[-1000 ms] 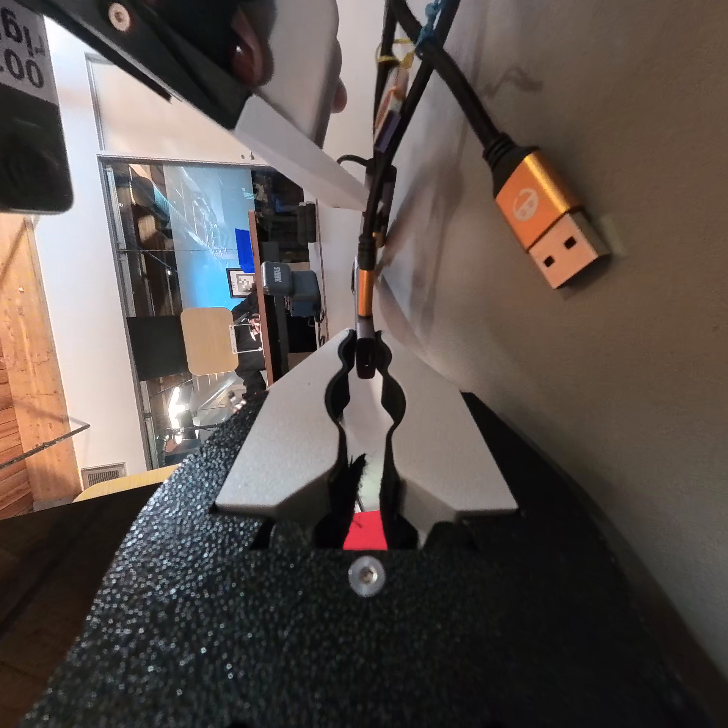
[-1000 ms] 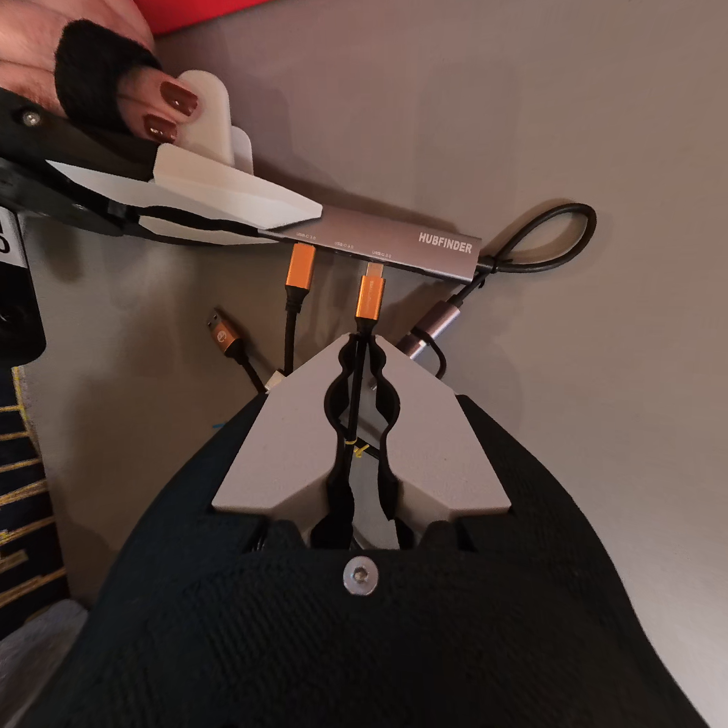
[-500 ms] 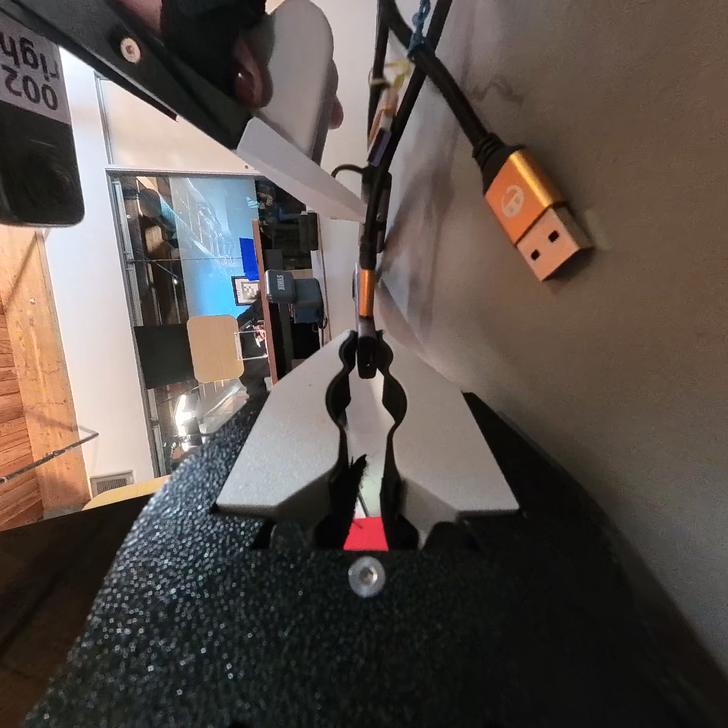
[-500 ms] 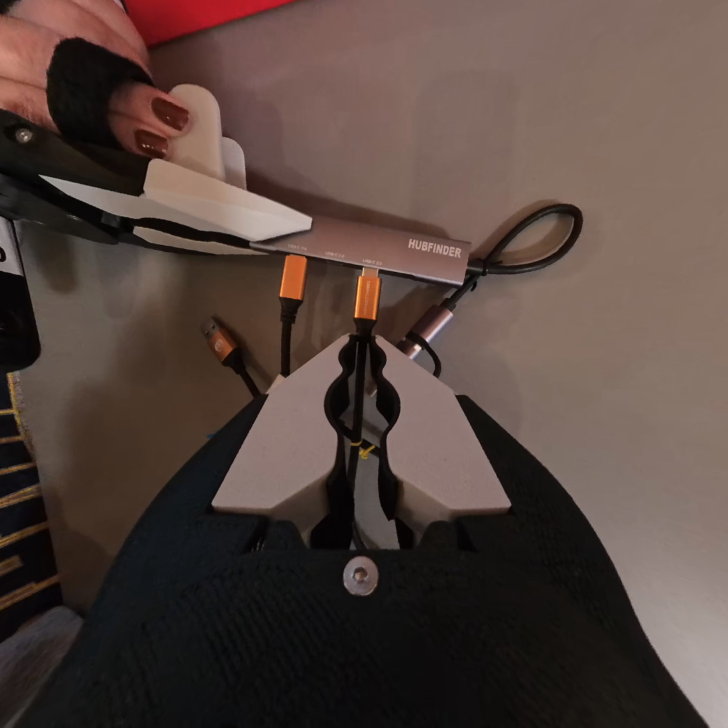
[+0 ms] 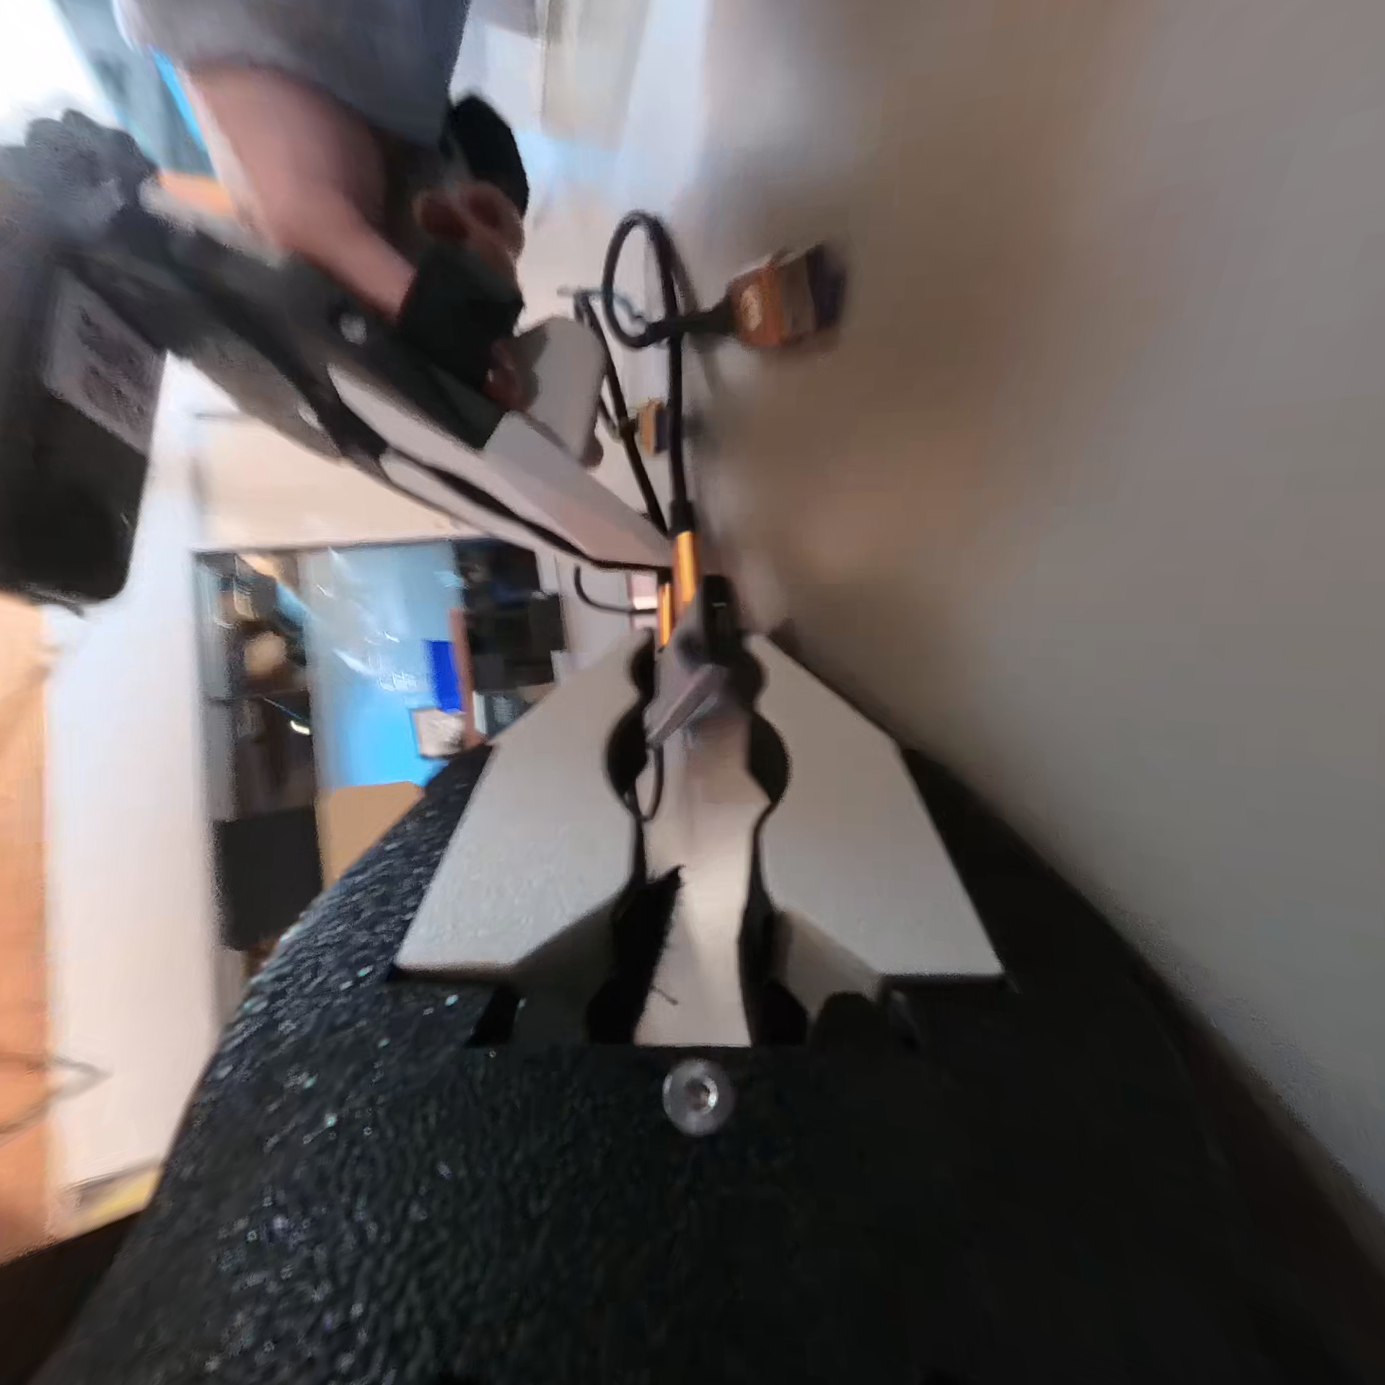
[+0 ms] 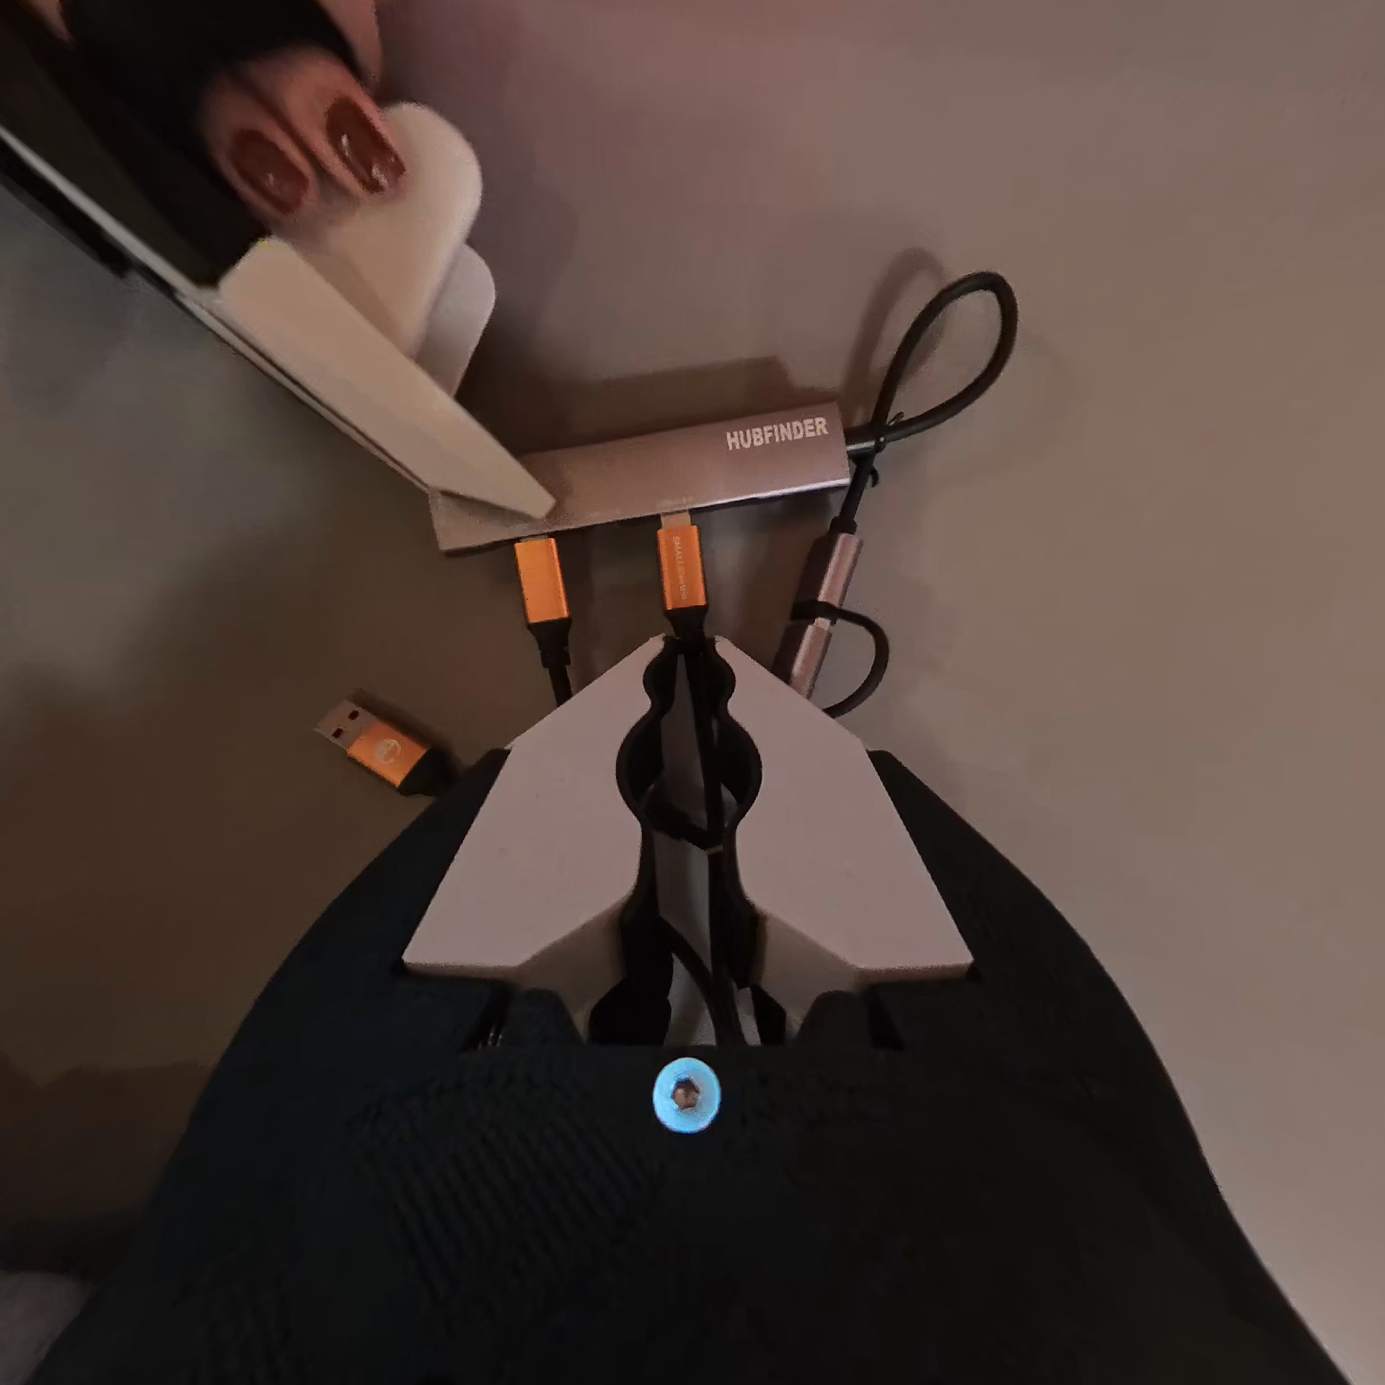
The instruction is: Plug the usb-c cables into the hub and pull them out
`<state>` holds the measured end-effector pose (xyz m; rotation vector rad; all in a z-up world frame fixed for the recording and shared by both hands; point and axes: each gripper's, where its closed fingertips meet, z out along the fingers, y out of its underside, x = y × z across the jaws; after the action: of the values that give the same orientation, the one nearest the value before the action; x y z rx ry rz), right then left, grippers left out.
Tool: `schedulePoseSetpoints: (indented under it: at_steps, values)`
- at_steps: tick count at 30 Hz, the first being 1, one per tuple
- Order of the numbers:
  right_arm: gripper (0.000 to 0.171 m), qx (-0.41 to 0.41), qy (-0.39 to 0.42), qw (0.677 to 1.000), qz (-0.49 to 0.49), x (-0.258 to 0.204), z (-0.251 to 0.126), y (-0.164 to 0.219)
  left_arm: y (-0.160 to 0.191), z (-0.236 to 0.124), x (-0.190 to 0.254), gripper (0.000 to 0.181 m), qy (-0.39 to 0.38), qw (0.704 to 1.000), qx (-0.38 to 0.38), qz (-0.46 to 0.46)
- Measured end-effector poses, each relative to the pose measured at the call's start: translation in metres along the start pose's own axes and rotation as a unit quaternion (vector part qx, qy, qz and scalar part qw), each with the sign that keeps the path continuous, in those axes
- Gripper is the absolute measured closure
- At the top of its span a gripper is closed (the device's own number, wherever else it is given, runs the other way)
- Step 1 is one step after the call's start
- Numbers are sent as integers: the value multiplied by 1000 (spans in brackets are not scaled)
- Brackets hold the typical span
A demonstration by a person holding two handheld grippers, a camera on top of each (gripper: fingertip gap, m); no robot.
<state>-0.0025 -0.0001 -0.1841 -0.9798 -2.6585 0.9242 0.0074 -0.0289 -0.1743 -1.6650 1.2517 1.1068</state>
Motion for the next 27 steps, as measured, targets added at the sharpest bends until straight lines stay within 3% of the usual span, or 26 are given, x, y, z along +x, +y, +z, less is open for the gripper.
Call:
schedulePoseSetpoints:
  at_steps: [6,17,21,27]
  values:
    - [165,4,8,1000,-10,6,1,-1,31,2,-9,146,-4,997,-66,-43]
    - [165,28,-27,999,-11,2,-2,1,40,13,-7,154,6,994,-85,-65]
    - [165,27,-16,999,-7,7,-3,3,38,21,-2,169,19,996,-72,-41]
    - [166,-3,11,1000,-26,12,-3,9,34,27,-6,168,16,997,-67,-42]
